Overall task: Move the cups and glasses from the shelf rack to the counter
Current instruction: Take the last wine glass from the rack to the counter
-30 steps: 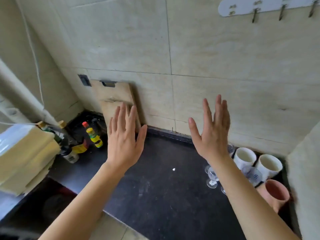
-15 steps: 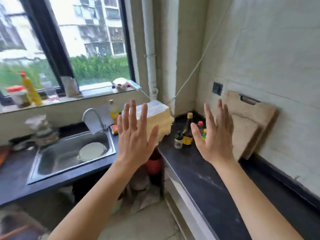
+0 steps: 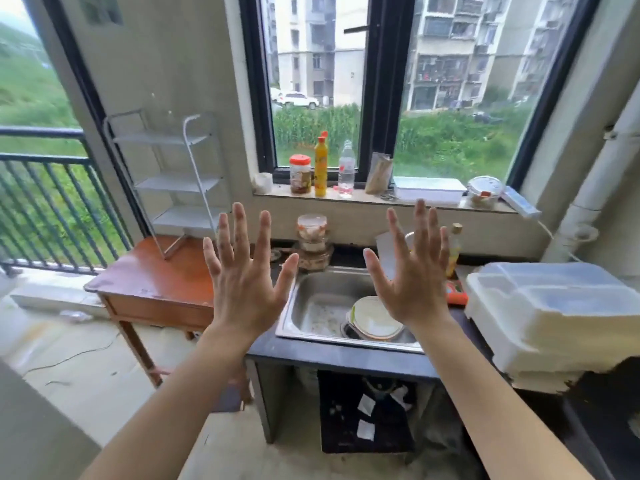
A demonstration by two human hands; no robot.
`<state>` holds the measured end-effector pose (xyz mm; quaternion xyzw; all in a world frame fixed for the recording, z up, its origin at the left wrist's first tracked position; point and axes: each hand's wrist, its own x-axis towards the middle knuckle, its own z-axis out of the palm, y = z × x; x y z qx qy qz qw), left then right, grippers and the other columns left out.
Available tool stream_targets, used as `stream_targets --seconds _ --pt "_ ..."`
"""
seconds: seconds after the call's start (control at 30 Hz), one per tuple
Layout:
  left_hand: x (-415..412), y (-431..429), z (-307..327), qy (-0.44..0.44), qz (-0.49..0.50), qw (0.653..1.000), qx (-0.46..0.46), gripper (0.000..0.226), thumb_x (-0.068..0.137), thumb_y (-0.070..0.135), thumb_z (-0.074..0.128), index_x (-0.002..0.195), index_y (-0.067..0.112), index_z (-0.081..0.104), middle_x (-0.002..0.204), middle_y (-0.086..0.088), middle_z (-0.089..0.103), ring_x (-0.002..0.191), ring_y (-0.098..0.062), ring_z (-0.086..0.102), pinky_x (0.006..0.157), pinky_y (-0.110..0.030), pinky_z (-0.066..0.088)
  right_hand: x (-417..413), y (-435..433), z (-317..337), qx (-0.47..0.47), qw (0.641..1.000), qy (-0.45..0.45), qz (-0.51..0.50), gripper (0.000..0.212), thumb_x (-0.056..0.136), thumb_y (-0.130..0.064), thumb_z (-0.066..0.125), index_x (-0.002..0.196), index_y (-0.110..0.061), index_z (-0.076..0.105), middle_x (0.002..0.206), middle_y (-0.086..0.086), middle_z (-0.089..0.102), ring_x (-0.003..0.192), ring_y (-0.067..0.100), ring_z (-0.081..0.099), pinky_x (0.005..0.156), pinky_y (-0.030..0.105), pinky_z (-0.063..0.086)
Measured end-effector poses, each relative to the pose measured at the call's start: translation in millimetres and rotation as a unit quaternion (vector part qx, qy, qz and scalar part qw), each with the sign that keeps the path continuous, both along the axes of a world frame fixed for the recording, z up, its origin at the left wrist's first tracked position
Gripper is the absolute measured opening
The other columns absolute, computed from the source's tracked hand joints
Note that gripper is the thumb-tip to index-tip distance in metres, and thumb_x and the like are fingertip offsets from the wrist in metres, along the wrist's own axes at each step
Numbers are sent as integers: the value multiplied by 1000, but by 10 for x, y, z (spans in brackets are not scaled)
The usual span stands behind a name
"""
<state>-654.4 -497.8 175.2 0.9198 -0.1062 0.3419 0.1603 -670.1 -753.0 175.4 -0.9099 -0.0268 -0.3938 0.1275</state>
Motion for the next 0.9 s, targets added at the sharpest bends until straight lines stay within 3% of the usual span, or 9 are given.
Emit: stream_targets --seconds 0.13,0.43,0.53,0.67,0.9 --pt "444 747 -165 23 87 996 -9 79 95 64 26 159 24 6 166 -8 -12 152 -27 -13 120 -59 0 839 764 -129 -6 996 16 87 73 98 -57 42 160 -21 26 170 16 1 157 34 -3 125 54 2" --pt "1950 1900 -370 60 168 984 23 77 96 63 23 159 23 7 167 -9 -10 153 -25 -12 121 -56 1 2842 1959 -476 8 982 47 185 76 97 -62 39 161 -24 20 170 15 4 157 33 1 125 54 7" --pt "2594 2188 -162 69 177 981 40 77 95 64 18 159 23 6 166 -8 -13 152 -23 -14 121 -55 1 3531 2231 -343 27 980 50 191 77 97 -63 38 161 -23 20 170 14 5 157 32 2 124 57 13" --pt "3271 2568 209 24 190 981 35 76 97 62 23 159 20 13 167 -12 -4 153 -30 -4 120 -58 6 4305 2659 -25 45 975 43 213 77 97 -60 42 160 -20 22 169 16 9 156 35 7 123 58 16" --pt "4116 3214 647 -27 197 980 -3 73 96 57 31 158 20 17 167 -11 1 153 -30 0 118 -61 9 5160 3582 572 60 962 14 267 75 99 -55 45 160 -17 23 168 18 13 156 34 10 125 51 14"
